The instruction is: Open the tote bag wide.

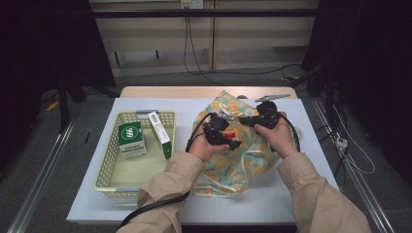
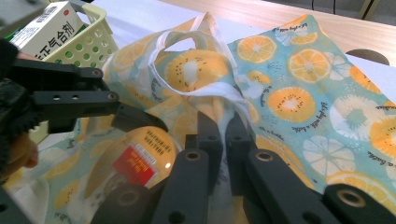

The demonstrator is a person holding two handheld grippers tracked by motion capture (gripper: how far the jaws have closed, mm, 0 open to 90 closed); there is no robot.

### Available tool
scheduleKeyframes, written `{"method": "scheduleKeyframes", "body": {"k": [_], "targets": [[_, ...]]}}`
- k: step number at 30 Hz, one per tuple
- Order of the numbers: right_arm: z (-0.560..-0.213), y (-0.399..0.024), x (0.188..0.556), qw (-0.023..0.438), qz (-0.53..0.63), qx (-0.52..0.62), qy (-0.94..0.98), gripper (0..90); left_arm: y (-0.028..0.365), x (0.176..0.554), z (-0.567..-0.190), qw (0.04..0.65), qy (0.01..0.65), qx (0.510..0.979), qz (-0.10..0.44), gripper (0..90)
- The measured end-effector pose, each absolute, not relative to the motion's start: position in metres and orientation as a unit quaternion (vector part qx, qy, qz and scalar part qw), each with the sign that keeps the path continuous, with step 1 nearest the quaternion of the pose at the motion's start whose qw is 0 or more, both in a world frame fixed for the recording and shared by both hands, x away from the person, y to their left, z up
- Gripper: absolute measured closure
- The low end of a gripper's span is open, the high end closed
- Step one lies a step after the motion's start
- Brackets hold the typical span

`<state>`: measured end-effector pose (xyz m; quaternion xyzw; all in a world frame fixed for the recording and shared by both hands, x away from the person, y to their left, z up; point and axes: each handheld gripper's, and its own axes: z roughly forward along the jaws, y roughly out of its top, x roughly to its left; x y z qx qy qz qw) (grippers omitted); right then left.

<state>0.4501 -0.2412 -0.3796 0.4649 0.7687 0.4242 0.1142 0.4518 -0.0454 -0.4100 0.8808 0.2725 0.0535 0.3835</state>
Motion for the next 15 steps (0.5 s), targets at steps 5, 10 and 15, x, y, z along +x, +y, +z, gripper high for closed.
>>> {"method": "scheduleKeyframes", "body": {"k": [5, 10, 15], "targets": [[-0.38, -0.245, 0.453, 0.114, 0.425, 0.47, 0.765, 88.9, -0.05, 0.467, -0.416, 0.382, 0.282, 0.878, 0.057, 20.4], [-0.379, -0.246, 0.453, 0.116, 0.426, 0.471, 0.764, 88.5, -0.05, 0.481, -0.414, 0.401, 0.308, 0.86, 0.074, 14.1], [-0.379, -0.249, 0.451, 0.115, 0.421, 0.474, 0.765, 88.4, -0.039, 0.476, -0.4, 0.399, 0.304, 0.862, 0.074, 13.8]]}}
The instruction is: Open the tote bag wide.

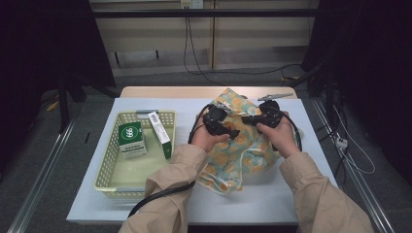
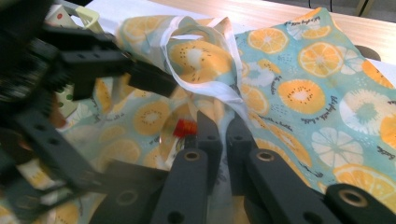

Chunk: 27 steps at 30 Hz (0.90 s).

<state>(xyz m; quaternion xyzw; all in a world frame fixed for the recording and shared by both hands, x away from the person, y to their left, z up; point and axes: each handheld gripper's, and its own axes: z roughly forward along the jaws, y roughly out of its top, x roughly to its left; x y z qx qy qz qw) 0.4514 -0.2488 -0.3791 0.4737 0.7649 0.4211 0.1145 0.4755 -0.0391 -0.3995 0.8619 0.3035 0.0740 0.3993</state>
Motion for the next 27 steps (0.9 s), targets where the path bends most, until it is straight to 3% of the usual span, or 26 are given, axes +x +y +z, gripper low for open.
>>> {"method": "scheduleKeyframes", "body": {"k": [12, 27], "targets": [[-0.385, -0.242, 0.444, 0.114, 0.412, 0.474, 0.77, 88.4, 0.004, 0.447, -0.358, 0.4, 0.299, 0.864, 0.065, 11.0], [-0.391, -0.236, 0.438, 0.112, 0.404, 0.473, 0.775, 88.4, 0.089, 0.437, -0.332, 0.395, 0.305, 0.861, 0.101, 10.2]]}}
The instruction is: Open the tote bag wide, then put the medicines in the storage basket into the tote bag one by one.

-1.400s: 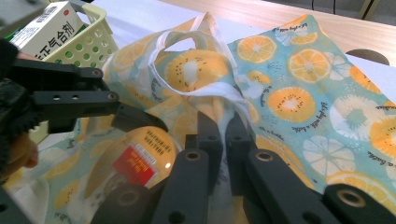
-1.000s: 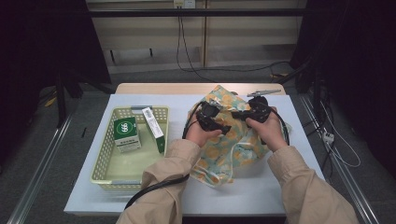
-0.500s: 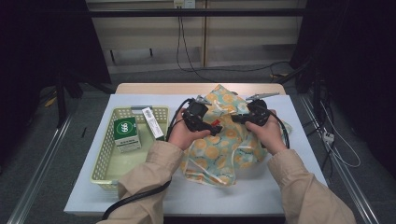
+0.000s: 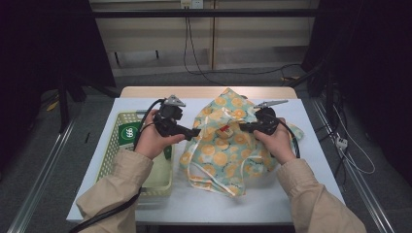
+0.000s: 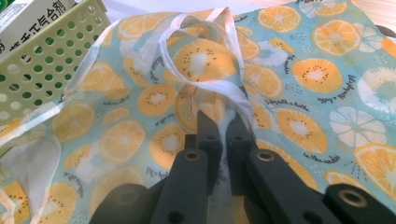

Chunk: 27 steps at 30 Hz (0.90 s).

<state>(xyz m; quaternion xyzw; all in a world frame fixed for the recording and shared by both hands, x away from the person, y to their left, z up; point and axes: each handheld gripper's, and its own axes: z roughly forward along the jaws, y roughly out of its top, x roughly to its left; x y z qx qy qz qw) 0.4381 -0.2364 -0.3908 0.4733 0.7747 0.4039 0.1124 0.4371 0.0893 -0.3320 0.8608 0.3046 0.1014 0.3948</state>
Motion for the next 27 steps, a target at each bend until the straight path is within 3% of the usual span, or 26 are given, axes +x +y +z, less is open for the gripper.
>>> {"method": "scheduleKeyframes", "body": {"k": [27], "targets": [[-0.394, -0.24, 0.43, 0.11, 0.405, 0.47, 0.776, 88.4, 0.161, 0.435, -0.327, 0.388, 0.343, 0.846, 0.129, 9.9]]}}
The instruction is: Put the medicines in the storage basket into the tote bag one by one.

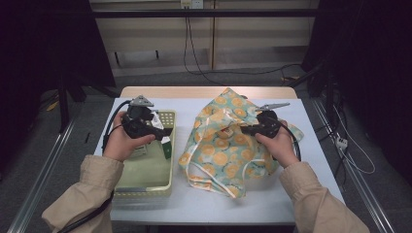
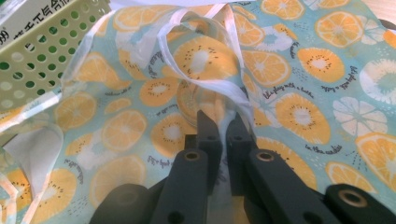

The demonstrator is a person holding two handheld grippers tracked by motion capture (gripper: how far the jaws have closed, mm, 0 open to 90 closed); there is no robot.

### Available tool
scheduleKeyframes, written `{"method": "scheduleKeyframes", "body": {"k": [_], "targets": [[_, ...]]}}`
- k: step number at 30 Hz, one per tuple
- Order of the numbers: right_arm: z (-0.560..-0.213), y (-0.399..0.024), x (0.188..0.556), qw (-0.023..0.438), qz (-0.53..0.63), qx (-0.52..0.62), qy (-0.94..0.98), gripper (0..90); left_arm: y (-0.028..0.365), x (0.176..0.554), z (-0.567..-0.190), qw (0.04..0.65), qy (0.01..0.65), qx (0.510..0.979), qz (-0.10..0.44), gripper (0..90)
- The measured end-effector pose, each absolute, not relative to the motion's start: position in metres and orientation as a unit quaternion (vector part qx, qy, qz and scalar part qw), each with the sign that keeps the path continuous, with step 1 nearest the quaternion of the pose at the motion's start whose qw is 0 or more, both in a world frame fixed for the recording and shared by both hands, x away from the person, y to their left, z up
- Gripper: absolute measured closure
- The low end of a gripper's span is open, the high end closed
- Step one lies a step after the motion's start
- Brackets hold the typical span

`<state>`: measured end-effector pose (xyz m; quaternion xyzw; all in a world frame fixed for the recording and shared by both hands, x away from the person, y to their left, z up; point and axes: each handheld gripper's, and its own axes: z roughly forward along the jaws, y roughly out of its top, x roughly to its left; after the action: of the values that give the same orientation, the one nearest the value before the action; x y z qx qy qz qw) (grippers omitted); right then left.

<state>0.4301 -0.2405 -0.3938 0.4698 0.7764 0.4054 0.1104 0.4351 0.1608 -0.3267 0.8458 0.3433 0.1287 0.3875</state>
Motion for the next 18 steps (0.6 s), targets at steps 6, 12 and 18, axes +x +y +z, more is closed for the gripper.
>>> {"method": "scheduleKeyframes", "body": {"k": [6, 12, 18], "targets": [[-0.395, -0.242, 0.431, 0.11, 0.405, 0.471, 0.776, 88.4, 0.175, 0.438, -0.331, 0.383, 0.359, 0.841, 0.13, 9.8], [-0.395, -0.24, 0.43, 0.108, 0.405, 0.471, 0.776, 88.5, 0.184, 0.438, -0.337, 0.382, 0.369, 0.838, 0.128, 9.9], [-0.395, -0.241, 0.431, 0.11, 0.406, 0.471, 0.776, 88.4, 0.197, 0.44, -0.342, 0.377, 0.385, 0.832, 0.13, 9.8]]}}
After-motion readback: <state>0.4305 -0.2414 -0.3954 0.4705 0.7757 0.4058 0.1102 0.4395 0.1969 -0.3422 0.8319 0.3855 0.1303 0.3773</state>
